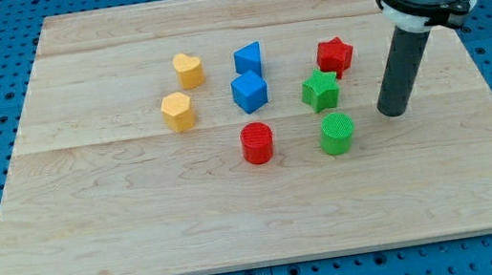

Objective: Push the green circle towards the green star

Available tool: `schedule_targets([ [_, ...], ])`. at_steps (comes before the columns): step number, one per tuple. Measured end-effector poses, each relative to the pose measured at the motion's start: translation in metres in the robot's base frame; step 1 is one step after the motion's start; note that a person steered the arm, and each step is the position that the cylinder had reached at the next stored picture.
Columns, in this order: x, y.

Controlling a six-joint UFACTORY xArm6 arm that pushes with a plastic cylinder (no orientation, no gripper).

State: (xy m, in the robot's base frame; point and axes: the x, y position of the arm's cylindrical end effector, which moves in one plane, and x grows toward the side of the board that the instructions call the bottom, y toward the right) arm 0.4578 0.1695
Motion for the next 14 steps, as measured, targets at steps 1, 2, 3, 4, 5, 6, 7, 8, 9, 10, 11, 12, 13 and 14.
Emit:
schedule_targets([
  [1, -0.001, -0.018],
  [2, -0.001, -0.021],
  [3, 0.0, -0.022],
  [4, 0.017, -0.028],
  [5, 0.022, -0.028],
  [6, 0.042, -0.028],
  [7, 0.051, -0.028],
  [8, 0.059, -0.036],
  [9, 0.065, -0.051],
  [10, 0.065, -0.051],
  [11, 0.065, -0.043],
  [12, 0.065, -0.035],
  [13, 0.065, -0.035],
  [14, 0.051, -0.037],
])
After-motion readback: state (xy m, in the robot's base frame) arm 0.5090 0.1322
